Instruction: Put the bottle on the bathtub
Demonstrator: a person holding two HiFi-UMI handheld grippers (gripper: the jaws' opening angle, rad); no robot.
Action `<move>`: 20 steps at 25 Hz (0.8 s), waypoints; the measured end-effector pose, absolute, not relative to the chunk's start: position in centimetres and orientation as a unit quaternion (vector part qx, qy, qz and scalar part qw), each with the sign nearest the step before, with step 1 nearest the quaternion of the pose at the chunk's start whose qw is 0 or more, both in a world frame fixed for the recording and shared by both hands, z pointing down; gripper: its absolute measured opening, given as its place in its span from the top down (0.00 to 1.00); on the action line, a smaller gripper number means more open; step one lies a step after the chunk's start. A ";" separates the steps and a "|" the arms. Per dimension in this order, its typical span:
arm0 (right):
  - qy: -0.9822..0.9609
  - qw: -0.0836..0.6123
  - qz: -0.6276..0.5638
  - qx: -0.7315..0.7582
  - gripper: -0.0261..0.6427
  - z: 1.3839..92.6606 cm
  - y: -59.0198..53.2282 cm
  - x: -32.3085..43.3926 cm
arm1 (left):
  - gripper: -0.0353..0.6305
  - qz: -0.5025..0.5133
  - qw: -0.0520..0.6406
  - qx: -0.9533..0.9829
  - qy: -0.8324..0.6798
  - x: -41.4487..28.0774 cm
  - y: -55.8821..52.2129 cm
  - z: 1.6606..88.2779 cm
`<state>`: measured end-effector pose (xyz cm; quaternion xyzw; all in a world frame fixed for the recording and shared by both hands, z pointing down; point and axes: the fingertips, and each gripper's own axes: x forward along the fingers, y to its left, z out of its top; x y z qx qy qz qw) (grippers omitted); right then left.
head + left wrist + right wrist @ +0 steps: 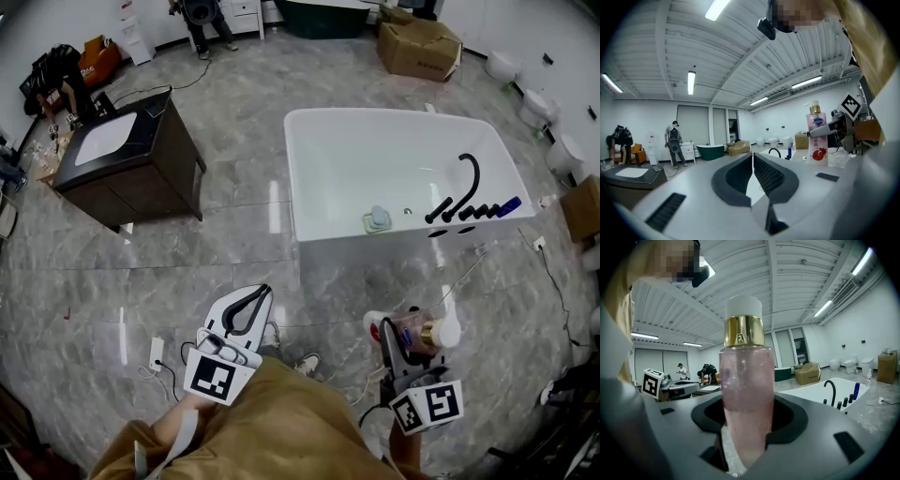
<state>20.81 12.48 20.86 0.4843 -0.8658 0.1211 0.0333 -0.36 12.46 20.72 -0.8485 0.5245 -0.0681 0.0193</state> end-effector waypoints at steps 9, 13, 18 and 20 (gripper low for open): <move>-0.848 0.052 0.111 0.516 0.61 20.6 8.8 20.1 | 0.92 -0.058 0.022 -0.874 0.482 0.1 6.6 21.5; -0.844 0.059 0.107 0.522 0.61 20.6 6.6 18.8 | 0.92 -0.067 0.048 -0.881 0.466 -0.8 3.7 21.5; -0.839 0.064 0.106 0.530 0.61 20.8 4.0 17.3 | 0.92 -0.075 0.042 -0.885 0.457 -2.4 1.3 22.5; -0.838 0.069 0.106 0.531 0.61 21.0 3.0 16.9 | 0.92 -0.078 0.033 -0.886 0.455 -2.7 0.5 23.0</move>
